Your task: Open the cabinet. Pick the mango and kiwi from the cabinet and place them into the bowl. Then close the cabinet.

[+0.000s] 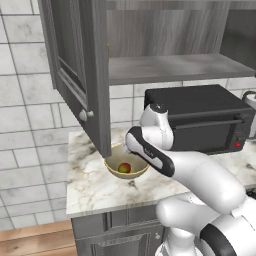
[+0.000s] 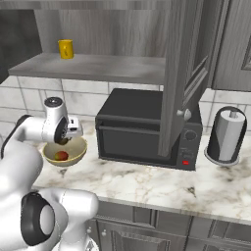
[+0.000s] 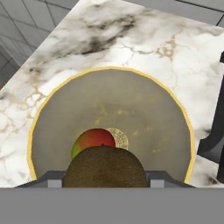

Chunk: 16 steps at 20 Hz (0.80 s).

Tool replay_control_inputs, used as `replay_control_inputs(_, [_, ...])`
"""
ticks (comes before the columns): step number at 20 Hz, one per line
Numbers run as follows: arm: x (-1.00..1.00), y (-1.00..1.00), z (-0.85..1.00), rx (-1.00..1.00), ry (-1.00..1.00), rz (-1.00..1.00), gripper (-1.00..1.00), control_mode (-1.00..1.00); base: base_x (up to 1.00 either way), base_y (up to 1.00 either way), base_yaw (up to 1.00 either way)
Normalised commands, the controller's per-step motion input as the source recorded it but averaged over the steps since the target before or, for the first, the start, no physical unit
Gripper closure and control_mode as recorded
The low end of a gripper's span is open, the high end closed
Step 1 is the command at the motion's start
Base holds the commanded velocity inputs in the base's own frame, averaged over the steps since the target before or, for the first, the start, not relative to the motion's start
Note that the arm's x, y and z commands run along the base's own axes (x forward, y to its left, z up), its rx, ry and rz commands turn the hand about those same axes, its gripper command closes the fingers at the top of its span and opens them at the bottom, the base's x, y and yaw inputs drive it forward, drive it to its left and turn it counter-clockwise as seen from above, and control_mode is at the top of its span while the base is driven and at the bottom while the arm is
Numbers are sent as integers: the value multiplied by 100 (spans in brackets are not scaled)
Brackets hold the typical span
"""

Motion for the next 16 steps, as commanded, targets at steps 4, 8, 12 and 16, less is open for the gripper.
replay_control_inputs(4, [11,2,-24,0,0,0,100,-100,0,0,0])
replay_control_inputs(8, [9,0,-24,0,0,0,100,-100,0,0,0])
replay_control_inputs(12, [9,1,-23,0,0,0,100,-100,0,0,0])
replay_control_inputs(16, [9,3,-24,0,0,0,100,-100,0,0,0])
